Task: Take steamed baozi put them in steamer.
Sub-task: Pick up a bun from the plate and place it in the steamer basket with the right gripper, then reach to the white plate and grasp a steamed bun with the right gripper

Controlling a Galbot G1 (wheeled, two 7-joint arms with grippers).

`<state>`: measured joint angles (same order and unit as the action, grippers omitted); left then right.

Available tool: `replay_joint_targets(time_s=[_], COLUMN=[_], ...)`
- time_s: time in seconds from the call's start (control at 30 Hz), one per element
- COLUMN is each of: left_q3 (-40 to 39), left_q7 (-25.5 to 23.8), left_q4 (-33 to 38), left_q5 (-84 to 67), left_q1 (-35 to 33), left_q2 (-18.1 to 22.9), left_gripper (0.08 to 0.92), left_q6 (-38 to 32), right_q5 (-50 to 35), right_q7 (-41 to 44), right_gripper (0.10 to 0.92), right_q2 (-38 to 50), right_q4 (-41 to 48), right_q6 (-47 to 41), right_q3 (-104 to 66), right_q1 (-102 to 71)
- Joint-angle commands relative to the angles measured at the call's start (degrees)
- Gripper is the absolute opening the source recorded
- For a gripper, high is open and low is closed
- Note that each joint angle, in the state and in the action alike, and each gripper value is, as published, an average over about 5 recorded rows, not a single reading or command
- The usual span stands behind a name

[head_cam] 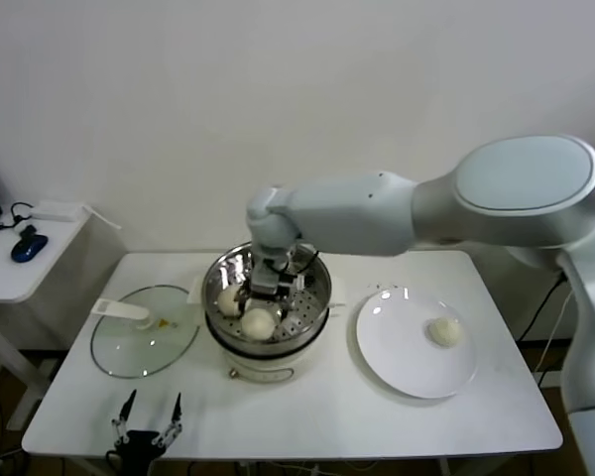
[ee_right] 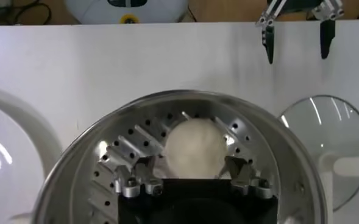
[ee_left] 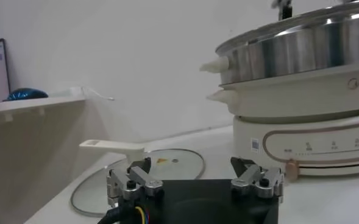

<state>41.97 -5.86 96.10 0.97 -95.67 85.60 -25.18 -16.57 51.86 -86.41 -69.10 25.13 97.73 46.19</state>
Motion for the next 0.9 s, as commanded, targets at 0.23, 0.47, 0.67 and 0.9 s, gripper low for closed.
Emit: replay_joint_targets(time_s=[0.23, 0.47, 0.67, 0.9], left_q3=[-0.5, -0.5, -0.47, -0.54], left_q7=[-0.29, -0.42, -0.54, -0.59], left_q4=[-0.19, -0.37, -0.93, -1.68], left_q5=[0.41, 0.37, 0.55, 0.99], left_q1=[-0.09, 0.34, 0.25, 0.08], left_q2=[-0.33, -0.27, -0.55, -0.59], left_gripper=[0.823, 0.823, 0.823, 0.823], left_q6=[0.06, 0.1, -0.07, -0.31], right_q5=[-22.75, -22.75, -14.97, -5.55], right_q7=[9.87, 8.26, 5.14, 2.2], right_gripper=[0.823, 0.823, 0.823, 0.823], right_q2=[20.69, 34.82, 40.87, 43.46], right_q4=[-4.02, -7.56, -5.76, -0.19], right_q6=[-16.16, -31.84, -37.44, -38.56], right_q3=[15.86, 16.29, 11.38, 3.33], right_q1=[18.11, 12.32, 3.08, -10.03])
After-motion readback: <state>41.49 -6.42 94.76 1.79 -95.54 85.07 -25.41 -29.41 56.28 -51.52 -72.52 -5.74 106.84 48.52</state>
